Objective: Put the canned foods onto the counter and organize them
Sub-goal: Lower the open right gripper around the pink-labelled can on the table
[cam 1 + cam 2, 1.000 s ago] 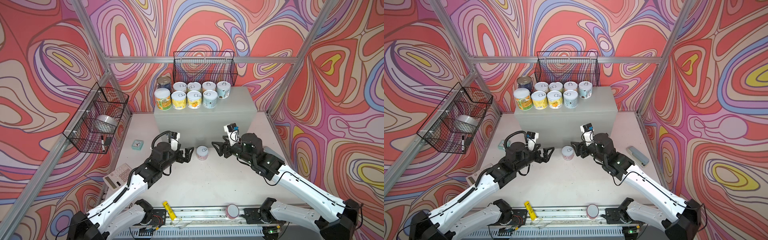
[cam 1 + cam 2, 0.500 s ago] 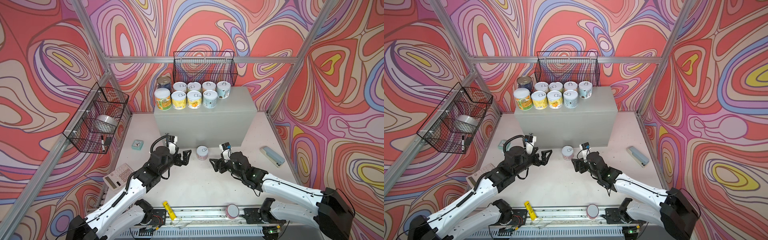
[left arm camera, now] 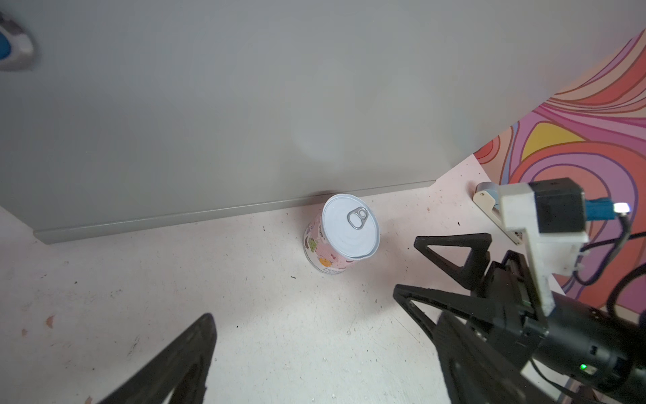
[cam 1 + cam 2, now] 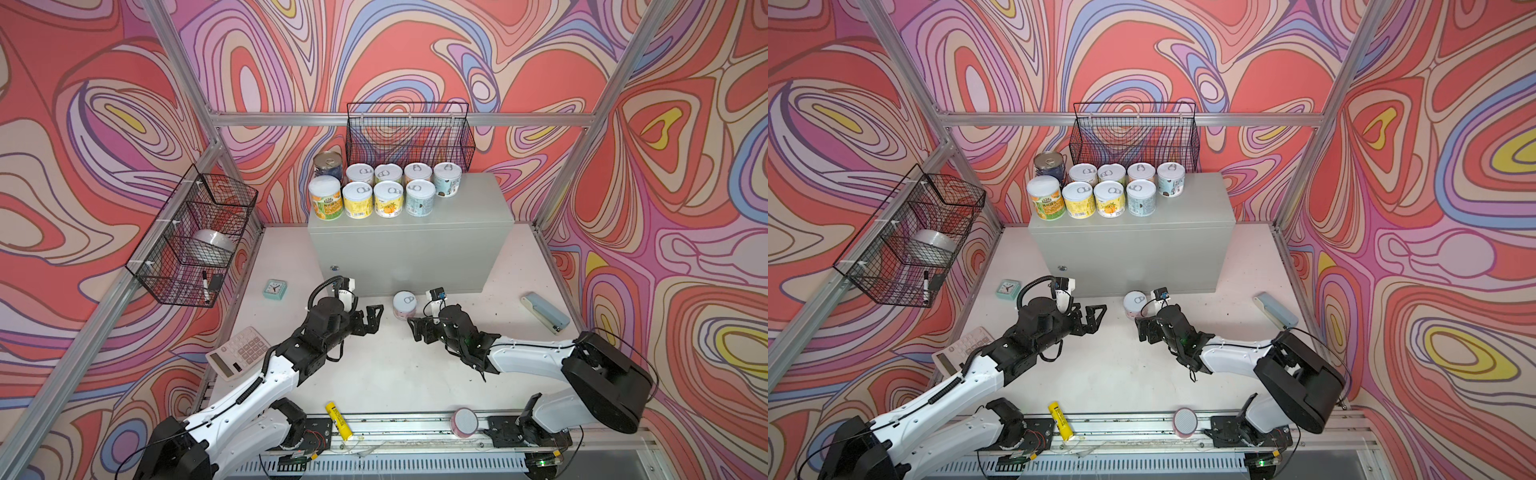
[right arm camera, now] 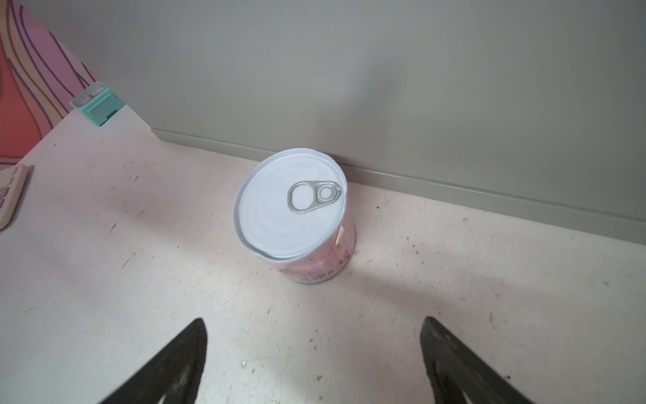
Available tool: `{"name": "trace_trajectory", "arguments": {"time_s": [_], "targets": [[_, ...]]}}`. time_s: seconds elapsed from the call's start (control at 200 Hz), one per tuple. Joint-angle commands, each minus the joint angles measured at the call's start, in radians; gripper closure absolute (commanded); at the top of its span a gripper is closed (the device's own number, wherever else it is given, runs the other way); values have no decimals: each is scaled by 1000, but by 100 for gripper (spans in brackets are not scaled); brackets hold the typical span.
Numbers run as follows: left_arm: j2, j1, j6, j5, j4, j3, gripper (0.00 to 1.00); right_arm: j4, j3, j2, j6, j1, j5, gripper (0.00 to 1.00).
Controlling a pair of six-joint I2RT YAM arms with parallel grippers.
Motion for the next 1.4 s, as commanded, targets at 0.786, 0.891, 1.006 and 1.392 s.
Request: {"name": "trace_trajectory", "arguments": {"time_s": [0.786,0.891,1.006,1.392], "targets": [[0,7,2,-8,9,-15,2,349,210,467,-29,35,231,2],[-4,7,8,-14,6,-17,2,354,226,496,-23,34,248,2],[4,7,14,-16,6,-15,2,358,237,530,-7,35,285,2],[59,7,9,-7,42,-11,2,425,226,553,-18,34,334,5]]}}
